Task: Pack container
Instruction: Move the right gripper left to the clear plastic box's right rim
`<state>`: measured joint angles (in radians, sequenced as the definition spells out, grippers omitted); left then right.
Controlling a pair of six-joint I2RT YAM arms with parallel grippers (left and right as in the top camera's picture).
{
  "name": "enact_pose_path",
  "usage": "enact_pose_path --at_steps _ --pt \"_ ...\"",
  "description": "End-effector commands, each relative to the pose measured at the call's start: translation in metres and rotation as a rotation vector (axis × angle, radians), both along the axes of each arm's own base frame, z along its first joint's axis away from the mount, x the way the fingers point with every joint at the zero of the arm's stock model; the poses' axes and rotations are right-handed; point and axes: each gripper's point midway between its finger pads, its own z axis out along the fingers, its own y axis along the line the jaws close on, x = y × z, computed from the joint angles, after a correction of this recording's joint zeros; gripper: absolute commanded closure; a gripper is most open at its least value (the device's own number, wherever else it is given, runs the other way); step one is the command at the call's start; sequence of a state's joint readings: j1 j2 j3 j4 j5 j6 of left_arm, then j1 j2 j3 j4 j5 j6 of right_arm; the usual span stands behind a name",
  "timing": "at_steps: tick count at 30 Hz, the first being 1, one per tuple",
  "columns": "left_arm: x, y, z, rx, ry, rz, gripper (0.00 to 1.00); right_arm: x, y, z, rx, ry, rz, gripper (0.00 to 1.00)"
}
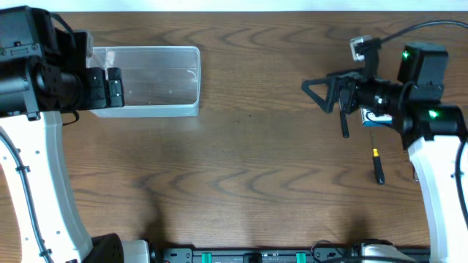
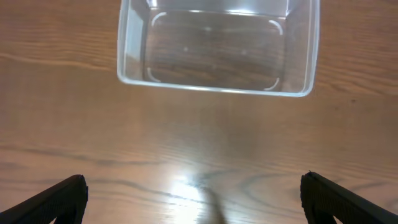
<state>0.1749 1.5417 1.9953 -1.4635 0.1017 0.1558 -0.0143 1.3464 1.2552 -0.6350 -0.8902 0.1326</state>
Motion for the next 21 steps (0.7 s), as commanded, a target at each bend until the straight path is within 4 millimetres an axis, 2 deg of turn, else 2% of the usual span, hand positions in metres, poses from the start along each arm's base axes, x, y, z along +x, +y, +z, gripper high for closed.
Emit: enact_pose_path --at_steps 1,3,4,9,13,16,21 --pt "0.002 0.021 0.007 0.059 -0.026 0.136 0.02 0.000 0.013 0.010 0.050 0.013 0.036 0.01" --pt "-0.001 0.037 0.009 0.126 -0.020 0.205 0.02 0.010 0.013 0.011 -0.012 0.010 -0.040 0.01" --pt "-0.003 0.042 0.009 0.155 -0.017 0.222 0.02 0.014 0.016 0.018 -0.043 -0.016 -0.063 0.01" --pt "-0.003 0.059 0.004 0.154 0.000 0.306 0.02 0.033 0.040 0.081 -0.155 -0.199 -0.152 0.01" --pt "-0.002 0.075 -0.008 0.133 0.040 0.352 0.02 0.047 0.061 0.112 -0.185 -0.239 -0.161 0.01" --pt "0.003 0.081 -0.017 0.102 0.059 0.364 0.02 0.059 0.078 0.113 -0.197 -0.203 -0.130 0.01" --pt "0.024 0.090 -0.016 0.097 0.003 0.370 0.02 0.090 0.113 0.083 -0.227 -0.101 -0.084 0.01"
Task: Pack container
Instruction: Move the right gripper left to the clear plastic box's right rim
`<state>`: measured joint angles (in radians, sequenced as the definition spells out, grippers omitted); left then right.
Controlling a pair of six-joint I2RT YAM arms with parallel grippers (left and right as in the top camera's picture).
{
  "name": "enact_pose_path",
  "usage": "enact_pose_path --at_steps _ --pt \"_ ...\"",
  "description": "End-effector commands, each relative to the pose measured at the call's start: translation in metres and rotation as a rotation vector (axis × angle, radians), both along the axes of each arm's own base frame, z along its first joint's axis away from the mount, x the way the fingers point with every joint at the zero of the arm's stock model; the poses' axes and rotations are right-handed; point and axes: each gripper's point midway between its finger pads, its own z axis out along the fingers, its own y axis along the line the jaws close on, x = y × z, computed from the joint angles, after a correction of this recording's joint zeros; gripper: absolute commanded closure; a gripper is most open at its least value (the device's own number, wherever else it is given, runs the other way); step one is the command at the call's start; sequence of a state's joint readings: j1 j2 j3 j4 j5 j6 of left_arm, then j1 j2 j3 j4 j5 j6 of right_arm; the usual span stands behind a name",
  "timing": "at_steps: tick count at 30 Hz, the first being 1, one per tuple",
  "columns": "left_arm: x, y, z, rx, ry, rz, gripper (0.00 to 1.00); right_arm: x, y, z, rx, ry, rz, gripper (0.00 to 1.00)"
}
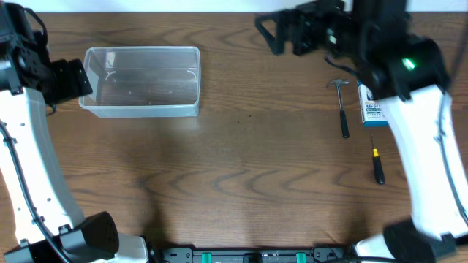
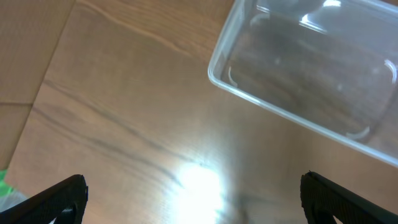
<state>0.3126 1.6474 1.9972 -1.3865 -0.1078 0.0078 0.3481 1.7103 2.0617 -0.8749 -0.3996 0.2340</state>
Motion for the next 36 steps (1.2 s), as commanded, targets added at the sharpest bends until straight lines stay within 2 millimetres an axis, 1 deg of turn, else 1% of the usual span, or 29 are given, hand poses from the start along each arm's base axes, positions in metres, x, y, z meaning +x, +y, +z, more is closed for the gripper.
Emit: enact_pose_path --at_steps 1,3,5,7,9,11,15,19,22,24,27,30,32,33,36 --pt "0.014 0.001 0.010 -0.010 -0.063 -0.003 0.02 0.025 0.026 -0.034 -0.036 0.079 0.002 0.01" --pt "0.023 -0.002 0.015 -0.022 -0.093 -0.044 0.02 0.034 0.042 -0.047 -0.056 0.098 0.015 0.01" --pt "0.029 -0.002 0.017 -0.020 -0.100 -0.063 0.02 0.038 0.055 -0.057 -0.077 0.106 0.036 0.01" --pt "0.031 -0.002 0.014 -0.023 -0.091 -0.066 0.02 0.042 0.069 -0.069 -0.101 0.117 0.057 0.01" --pt "0.031 -0.001 0.010 -0.028 -0.074 -0.067 0.02 0.044 0.077 -0.081 -0.140 0.125 0.058 0.01" --pt "0.032 -0.001 0.006 -0.031 -0.064 -0.069 0.01 0.043 0.084 -0.094 -0.183 0.132 0.060 0.01" --pt "0.035 0.001 0.007 -0.014 -0.065 -0.087 0.02 0.039 0.102 -0.114 -0.227 0.144 0.088 0.01" --pt "0.036 0.002 0.008 0.004 -0.063 -0.102 0.02 0.034 0.116 -0.134 -0.275 0.164 0.095 0.01" --pt "0.036 0.003 0.008 0.006 -0.063 -0.101 0.02 0.031 0.123 -0.147 -0.308 0.178 0.081 0.01" --pt "0.036 0.003 0.008 0.007 -0.063 -0.101 0.02 0.031 0.125 -0.160 -0.325 0.210 0.055 0.01" --pt "0.033 0.010 0.009 0.045 -0.049 -0.079 0.02 0.030 0.125 -0.180 -0.345 0.263 0.046 0.01" --pt "0.036 0.019 0.006 0.065 -0.043 -0.060 0.02 0.028 0.124 -0.199 -0.367 0.318 0.037 0.01" --pt "0.038 0.021 -0.004 0.037 -0.020 -0.058 0.02 0.028 0.124 -0.208 -0.380 0.336 0.039 0.01" --pt "0.038 0.021 -0.013 0.011 0.004 -0.059 0.02 0.027 0.124 -0.210 -0.387 0.336 0.048 0.01" --pt "0.041 0.025 -0.039 -0.027 0.082 -0.062 0.02 0.025 0.127 -0.210 -0.389 0.324 0.085 0.01"
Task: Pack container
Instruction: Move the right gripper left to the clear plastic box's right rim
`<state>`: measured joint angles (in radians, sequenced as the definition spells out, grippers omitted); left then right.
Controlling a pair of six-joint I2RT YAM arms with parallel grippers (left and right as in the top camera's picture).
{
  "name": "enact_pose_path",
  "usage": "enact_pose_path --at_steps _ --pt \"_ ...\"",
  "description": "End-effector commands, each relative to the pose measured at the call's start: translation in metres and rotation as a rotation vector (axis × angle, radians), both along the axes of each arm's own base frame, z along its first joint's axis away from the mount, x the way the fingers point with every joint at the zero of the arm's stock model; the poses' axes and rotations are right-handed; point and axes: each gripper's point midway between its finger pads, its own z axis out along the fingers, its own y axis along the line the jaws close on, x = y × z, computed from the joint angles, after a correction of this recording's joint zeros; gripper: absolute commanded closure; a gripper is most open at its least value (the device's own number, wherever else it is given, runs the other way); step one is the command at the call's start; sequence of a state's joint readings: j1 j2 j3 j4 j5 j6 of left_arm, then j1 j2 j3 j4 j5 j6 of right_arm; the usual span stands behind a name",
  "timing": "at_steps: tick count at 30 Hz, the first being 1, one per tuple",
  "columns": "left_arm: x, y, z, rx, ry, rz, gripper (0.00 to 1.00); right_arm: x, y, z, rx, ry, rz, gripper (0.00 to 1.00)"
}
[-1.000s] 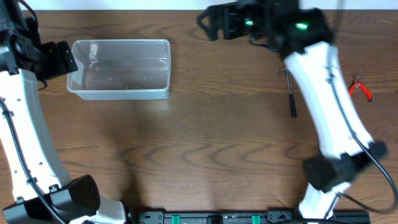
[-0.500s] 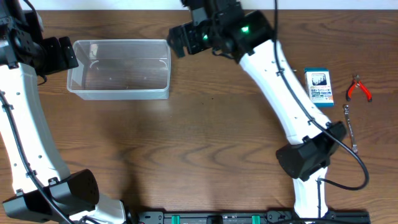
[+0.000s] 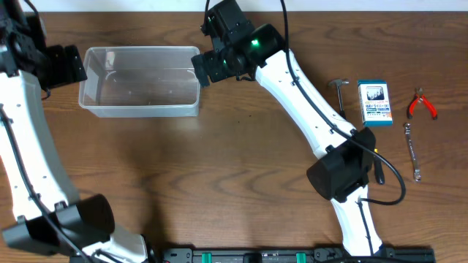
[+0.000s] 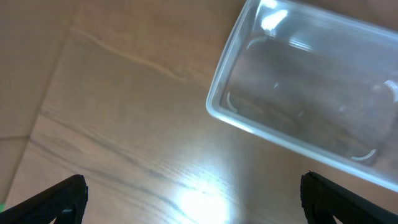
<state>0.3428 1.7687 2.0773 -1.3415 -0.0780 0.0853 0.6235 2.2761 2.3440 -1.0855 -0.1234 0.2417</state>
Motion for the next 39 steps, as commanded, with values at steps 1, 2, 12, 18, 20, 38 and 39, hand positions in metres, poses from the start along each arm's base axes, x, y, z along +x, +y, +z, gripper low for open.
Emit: enact_pose_path --at_steps 1,2,12,18,20,38,39 --pt "0.009 0.008 -0.032 -0.033 0.091 -0.022 0.02 -0.001 0.008 0.009 0.022 -0.023 0.038 0.01" --pt "0.011 0.008 -0.037 -0.035 0.105 -0.030 0.02 -0.002 0.011 0.012 0.035 -0.025 0.051 0.01" --pt "0.045 0.020 -0.068 -0.018 0.112 -0.073 0.02 0.000 0.031 0.013 0.063 -0.079 0.137 0.01" --pt "0.058 0.026 -0.069 0.014 0.081 -0.110 0.02 0.002 0.046 0.012 0.087 -0.104 0.147 0.01" --pt "0.060 0.026 -0.072 0.012 0.083 -0.110 0.02 0.004 0.047 0.004 0.081 -0.093 0.135 0.01" --pt "0.066 0.028 -0.108 -0.021 0.161 -0.111 0.02 0.013 0.037 -0.057 0.006 0.012 0.043 0.01" --pt "0.066 0.028 -0.108 -0.021 0.160 -0.111 0.02 0.014 0.036 -0.057 0.005 0.012 0.041 0.01"
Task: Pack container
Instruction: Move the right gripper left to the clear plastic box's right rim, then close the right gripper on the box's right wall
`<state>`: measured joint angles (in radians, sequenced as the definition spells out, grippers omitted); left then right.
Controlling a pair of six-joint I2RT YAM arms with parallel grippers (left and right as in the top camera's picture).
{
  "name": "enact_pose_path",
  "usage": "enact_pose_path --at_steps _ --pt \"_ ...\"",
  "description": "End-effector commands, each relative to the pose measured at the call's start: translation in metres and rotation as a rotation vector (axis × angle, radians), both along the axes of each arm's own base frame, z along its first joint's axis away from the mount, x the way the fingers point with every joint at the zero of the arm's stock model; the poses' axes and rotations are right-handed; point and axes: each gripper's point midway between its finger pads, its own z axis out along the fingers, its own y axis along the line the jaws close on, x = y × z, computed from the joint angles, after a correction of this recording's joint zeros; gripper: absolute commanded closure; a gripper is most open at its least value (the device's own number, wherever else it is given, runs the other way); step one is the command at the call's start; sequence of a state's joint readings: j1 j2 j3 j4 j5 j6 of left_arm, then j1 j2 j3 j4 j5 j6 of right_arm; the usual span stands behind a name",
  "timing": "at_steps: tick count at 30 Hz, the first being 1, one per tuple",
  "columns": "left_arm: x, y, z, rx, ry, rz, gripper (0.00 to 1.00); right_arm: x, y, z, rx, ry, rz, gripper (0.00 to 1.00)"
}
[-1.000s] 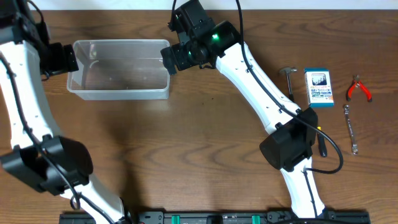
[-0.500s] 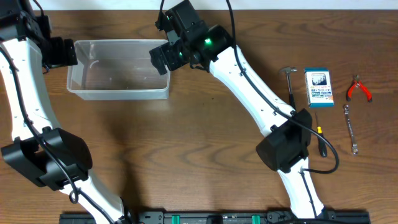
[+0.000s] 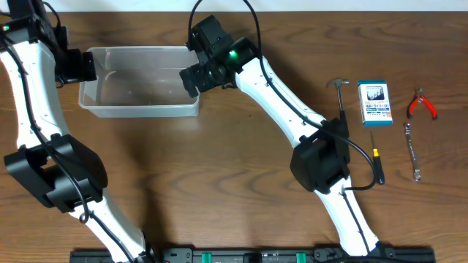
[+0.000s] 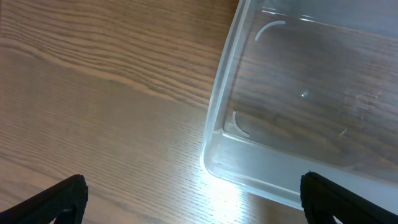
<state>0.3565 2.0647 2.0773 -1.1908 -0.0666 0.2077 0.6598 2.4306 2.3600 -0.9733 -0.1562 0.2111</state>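
An empty clear plastic container (image 3: pixel 142 109) stands at the table's back left. My left gripper (image 3: pixel 79 67) is at its left end. In the left wrist view that gripper (image 4: pixel 199 200) is open, its black fingertips (image 4: pixel 59 198) wide apart over bare wood, with the container's corner (image 4: pixel 217 124) just ahead. My right gripper (image 3: pixel 191 76) hangs at the container's right end, over the rim; the overhead view does not show how its fingers stand. Nothing is held.
Tools lie at the right of the table: a small hammer (image 3: pixel 342 102), a blue box (image 3: pixel 371 102), red pliers (image 3: pixel 423 104), a wrench (image 3: pixel 412 150) and a black screwdriver (image 3: pixel 377 166). The right arm stretches across the table's back half.
My right gripper has shifted a little left, from just beside the container's right end to over its rim. My left gripper is closer to the container's left end. The container has not moved.
First my left gripper was over the container's left part and my right gripper was above the hammer among the tools. Then the left was off the container's left end and the right at the table's back. Later the right was by the container's right end, where it is now.
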Motion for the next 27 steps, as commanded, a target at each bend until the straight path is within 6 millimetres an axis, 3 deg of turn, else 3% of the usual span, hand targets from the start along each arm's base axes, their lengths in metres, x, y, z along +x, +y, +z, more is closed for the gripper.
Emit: enact_pose_path --at_steps 1,17,22,27 --pt "0.002 0.001 0.000 0.001 -0.003 -0.008 0.02 0.006 -0.003 0.008 0.009 -0.011 -0.041 0.01" --pt "0.003 0.001 0.001 0.002 -0.006 -0.008 0.02 0.004 -0.010 -0.020 -0.013 0.071 -0.115 0.01" --pt "0.004 0.001 0.001 0.003 -0.010 -0.007 0.02 0.003 -0.011 -0.023 -0.022 0.080 -0.115 0.07" --pt "0.004 0.001 0.001 0.003 -0.010 -0.007 0.02 0.001 -0.011 -0.032 -0.034 0.096 -0.114 0.05"
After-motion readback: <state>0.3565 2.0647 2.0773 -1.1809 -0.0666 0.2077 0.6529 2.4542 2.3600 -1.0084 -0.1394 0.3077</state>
